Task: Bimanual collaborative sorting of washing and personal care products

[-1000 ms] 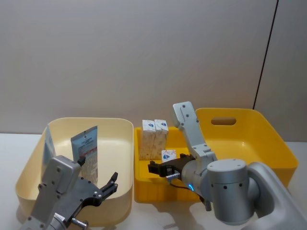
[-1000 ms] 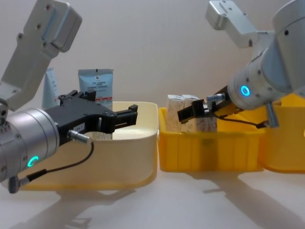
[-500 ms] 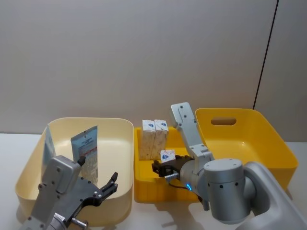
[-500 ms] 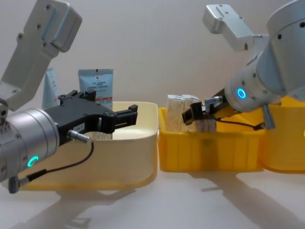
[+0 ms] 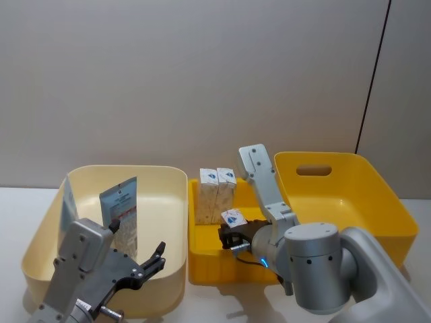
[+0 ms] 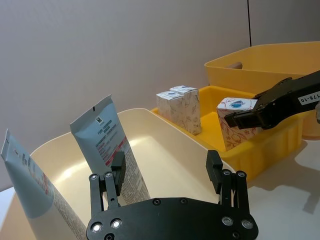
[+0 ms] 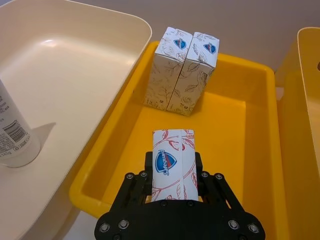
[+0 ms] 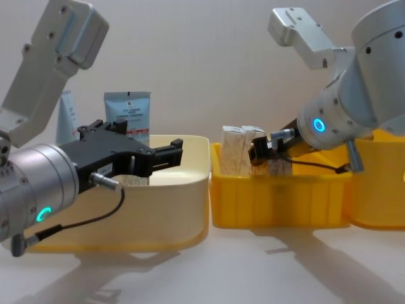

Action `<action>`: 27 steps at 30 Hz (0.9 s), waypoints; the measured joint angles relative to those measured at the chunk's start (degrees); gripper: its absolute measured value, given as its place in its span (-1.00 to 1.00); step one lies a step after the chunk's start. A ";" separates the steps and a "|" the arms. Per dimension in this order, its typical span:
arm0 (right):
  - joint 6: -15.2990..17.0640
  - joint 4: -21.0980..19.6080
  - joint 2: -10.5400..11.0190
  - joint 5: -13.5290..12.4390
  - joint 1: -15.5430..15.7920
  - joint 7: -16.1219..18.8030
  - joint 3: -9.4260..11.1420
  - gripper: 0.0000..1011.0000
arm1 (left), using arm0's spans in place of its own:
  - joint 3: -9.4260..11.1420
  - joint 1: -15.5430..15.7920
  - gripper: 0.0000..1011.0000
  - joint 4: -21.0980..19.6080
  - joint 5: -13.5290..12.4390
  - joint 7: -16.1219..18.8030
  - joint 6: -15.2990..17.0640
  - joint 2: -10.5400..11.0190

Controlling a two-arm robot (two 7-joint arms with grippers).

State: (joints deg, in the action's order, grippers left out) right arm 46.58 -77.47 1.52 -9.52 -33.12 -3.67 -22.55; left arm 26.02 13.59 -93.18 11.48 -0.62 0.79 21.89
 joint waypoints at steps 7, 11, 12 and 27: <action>0.13 -0.53 0.48 0.11 -0.05 0.53 -0.11 -0.22 | 0.00 0.00 0.98 0.00 0.00 0.00 0.00 0.00; 0.11 -1.63 1.12 0.32 -0.07 1.11 -0.20 -0.22 | 0.00 0.00 0.98 0.00 0.00 0.00 0.00 0.00; 0.07 -1.91 1.26 0.40 -0.07 1.22 -0.21 -0.22 | 0.00 0.00 0.98 0.00 0.00 0.00 0.00 0.00; -1.42 -9.97 5.06 1.94 -0.72 2.55 0.92 -0.22 | 0.00 0.00 0.98 0.00 0.00 0.00 0.00 0.00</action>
State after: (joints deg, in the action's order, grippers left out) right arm 45.16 -87.45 6.58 -7.58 -33.83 -1.12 -21.62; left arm 26.03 13.59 -93.18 11.48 -0.62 0.79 21.89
